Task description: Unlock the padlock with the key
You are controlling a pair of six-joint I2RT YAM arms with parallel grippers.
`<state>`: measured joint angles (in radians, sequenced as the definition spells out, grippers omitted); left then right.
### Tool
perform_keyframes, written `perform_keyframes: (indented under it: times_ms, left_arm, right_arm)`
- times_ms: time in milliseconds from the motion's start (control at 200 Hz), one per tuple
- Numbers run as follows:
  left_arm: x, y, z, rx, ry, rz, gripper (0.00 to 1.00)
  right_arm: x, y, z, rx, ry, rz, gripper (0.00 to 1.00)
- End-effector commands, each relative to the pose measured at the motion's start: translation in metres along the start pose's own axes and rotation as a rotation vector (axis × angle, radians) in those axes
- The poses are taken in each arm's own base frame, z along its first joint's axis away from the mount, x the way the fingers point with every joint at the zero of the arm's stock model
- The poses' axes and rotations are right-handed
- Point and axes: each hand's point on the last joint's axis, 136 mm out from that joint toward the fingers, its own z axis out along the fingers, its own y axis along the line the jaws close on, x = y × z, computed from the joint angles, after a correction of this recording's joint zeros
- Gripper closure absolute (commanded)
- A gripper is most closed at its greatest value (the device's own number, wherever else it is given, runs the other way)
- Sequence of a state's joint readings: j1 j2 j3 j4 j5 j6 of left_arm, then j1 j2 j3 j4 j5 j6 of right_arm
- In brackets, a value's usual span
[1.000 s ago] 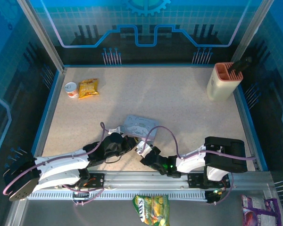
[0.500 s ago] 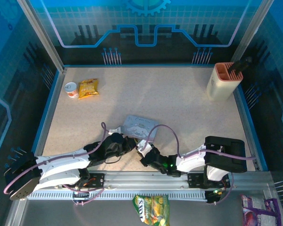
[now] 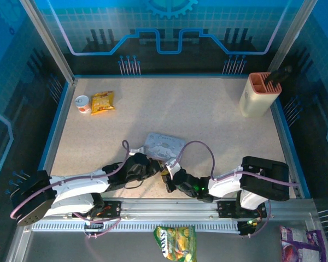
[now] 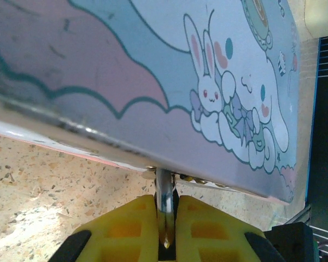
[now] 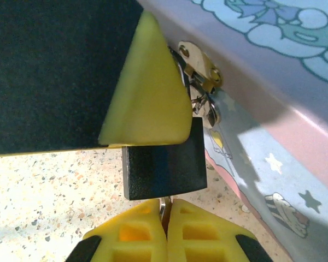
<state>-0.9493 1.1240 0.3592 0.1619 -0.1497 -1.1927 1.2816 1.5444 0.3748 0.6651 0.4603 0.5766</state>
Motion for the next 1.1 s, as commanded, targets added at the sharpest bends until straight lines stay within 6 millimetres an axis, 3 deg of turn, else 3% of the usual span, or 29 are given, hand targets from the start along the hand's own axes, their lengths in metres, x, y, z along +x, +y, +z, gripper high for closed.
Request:
perform_keyframes:
  times_ms: [0, 195, 410, 725, 891, 1096]
  left_arm:
    - [-0.001, -0.011, 0.001, 0.011, 0.0, 0.056, 1.0]
    - [-0.001, -0.008, 0.004, -0.004, -0.001, 0.064, 0.93]
    - [-0.006, -0.003, 0.003, -0.036, -0.02, 0.092, 0.87]
    - [-0.013, -0.012, 0.002, -0.024, -0.029, 0.113, 0.7]
    - [-0.017, -0.006, -0.001, -0.05, -0.037, 0.117, 0.62]
    - [-0.033, 0.004, -0.013, -0.085, -0.084, 0.154, 0.53]
  right_arm:
    - [-0.001, -0.012, -0.002, 0.038, -0.007, 0.101, 1.0]
    - [0.008, -0.016, -0.005, 0.049, 0.02, 0.109, 1.0]
    - [0.023, -0.007, -0.015, 0.039, 0.107, 0.046, 1.0]
    - [0.032, -0.019, -0.017, 0.086, 0.133, 0.004, 1.0]
    - [0.032, -0.02, -0.016, 0.093, 0.133, -0.004, 1.0]
    - [0.035, -0.026, -0.018, 0.107, 0.139, -0.001, 0.91]
